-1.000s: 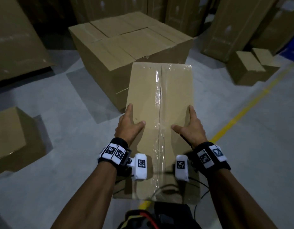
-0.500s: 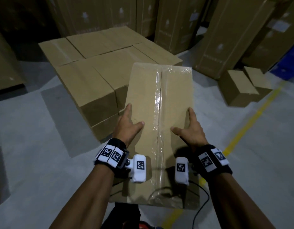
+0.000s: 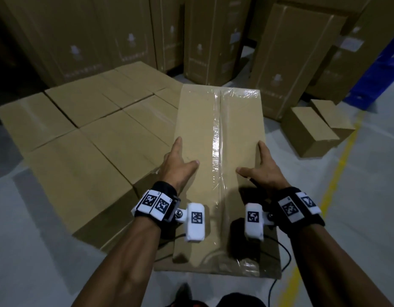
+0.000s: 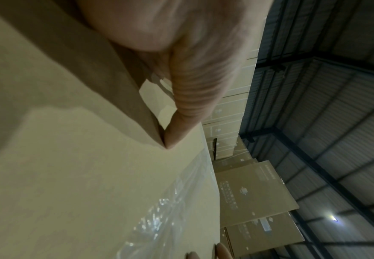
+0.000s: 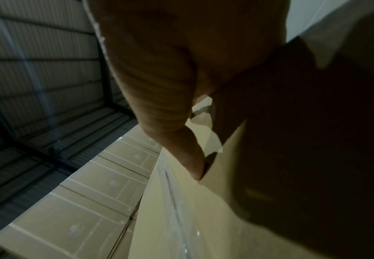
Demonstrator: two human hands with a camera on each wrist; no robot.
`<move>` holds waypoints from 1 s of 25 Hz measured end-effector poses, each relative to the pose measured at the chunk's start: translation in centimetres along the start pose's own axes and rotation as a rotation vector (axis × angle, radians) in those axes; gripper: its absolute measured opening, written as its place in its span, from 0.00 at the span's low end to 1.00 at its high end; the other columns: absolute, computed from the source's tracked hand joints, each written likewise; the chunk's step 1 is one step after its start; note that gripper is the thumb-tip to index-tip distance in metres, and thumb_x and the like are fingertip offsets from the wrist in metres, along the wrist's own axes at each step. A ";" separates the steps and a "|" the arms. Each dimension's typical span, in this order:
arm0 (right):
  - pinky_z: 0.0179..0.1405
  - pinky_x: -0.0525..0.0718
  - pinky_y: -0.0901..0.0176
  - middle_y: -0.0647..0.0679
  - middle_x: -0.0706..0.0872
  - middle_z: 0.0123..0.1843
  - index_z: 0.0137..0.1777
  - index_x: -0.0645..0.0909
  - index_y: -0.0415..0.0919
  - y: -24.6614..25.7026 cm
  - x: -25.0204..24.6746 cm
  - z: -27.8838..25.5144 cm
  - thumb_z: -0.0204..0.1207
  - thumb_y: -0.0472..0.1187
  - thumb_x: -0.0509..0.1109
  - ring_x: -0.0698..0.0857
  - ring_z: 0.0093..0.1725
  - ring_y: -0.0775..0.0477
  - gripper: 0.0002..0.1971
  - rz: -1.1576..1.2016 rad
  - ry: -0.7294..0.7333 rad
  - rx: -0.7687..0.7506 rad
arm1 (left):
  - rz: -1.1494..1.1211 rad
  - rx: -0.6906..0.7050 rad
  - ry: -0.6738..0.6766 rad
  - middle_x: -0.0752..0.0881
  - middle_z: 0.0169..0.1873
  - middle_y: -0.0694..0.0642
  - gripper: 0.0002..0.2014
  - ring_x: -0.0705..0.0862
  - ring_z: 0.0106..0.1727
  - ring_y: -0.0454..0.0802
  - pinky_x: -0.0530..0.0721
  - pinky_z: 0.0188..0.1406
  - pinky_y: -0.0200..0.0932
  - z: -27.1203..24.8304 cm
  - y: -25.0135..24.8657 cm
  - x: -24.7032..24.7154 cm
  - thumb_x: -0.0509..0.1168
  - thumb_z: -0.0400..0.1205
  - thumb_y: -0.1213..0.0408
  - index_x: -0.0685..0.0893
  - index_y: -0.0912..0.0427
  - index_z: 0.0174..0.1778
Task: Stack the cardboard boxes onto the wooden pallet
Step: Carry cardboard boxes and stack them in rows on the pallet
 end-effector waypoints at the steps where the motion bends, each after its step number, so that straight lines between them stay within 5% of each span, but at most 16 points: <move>1: 0.67 0.82 0.33 0.45 0.73 0.78 0.86 0.50 0.62 0.9 -0.1 2.2 0.64 0.48 0.85 0.78 0.70 0.36 0.57 0.026 0.012 -0.002 | -0.010 -0.002 0.004 0.66 0.82 0.50 0.46 0.72 0.78 0.58 0.74 0.73 0.53 2.1 -1.0 0.2 0.75 0.73 0.55 0.57 0.28 0.81; 6: 0.71 0.81 0.40 0.48 0.71 0.81 0.88 0.50 0.55 4.5 -1.0 12.6 0.67 0.37 0.85 0.76 0.73 0.40 0.57 0.131 0.082 -0.034 | -0.131 -0.017 0.043 0.64 0.84 0.47 0.47 0.72 0.78 0.55 0.75 0.76 0.59 11.4 -4.9 2.1 0.73 0.67 0.59 0.58 0.28 0.80; 11: 0.76 0.77 0.40 0.45 0.68 0.84 0.89 0.52 0.53 8.1 -2.5 25.5 0.65 0.36 0.86 0.72 0.78 0.39 0.58 0.099 0.168 -0.085 | -0.172 -0.023 -0.063 0.63 0.84 0.51 0.44 0.70 0.79 0.53 0.74 0.75 0.46 21.7 -9.2 4.7 0.71 0.78 0.76 0.59 0.45 0.86; 15: 0.81 0.68 0.42 0.44 0.64 0.86 0.89 0.49 0.50 11.4 -3.6 35.2 0.69 0.35 0.84 0.67 0.82 0.39 0.57 0.007 0.299 -0.133 | -0.197 -0.071 -0.167 0.66 0.83 0.53 0.46 0.74 0.75 0.55 0.78 0.74 0.52 29.2 -12.1 6.6 0.74 0.76 0.76 0.61 0.44 0.85; 25: 0.79 0.71 0.44 0.47 0.66 0.85 0.89 0.50 0.53 20.2 -1.2 52.9 0.68 0.34 0.84 0.68 0.81 0.39 0.57 0.004 0.499 -0.174 | -0.243 -0.135 -0.358 0.65 0.84 0.53 0.44 0.69 0.80 0.56 0.73 0.78 0.53 42.1 -17.2 6.1 0.70 0.78 0.76 0.58 0.47 0.87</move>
Point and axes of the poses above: each hand's wrist, its own z-axis towards the middle knuckle, its own x-axis out of the palm, y = z × x, the point moved 8 cm from there along z, towards the middle knuckle
